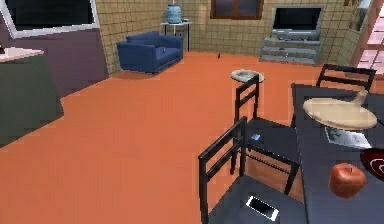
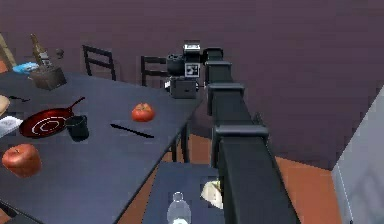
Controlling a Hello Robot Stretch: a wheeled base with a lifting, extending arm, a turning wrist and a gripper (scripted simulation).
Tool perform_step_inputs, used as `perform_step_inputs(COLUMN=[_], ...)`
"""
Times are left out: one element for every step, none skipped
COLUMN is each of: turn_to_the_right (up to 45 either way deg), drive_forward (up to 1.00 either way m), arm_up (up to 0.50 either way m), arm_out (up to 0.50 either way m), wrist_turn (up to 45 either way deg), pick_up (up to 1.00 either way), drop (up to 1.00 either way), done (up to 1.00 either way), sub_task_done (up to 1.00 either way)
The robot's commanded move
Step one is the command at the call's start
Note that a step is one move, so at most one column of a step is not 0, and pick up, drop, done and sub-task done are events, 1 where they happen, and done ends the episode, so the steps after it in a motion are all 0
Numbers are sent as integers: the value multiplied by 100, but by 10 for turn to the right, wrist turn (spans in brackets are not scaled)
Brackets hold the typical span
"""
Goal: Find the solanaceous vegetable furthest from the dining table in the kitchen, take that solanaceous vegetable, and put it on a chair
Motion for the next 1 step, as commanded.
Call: perform_step_inputs(turn_to_the_right=[0], drive_forward=[0], arm_up=[-34], arm_out=[0], wrist_turn=[0], pick_up=[0], drop=[0], done=[0], sub_task_done=[0])
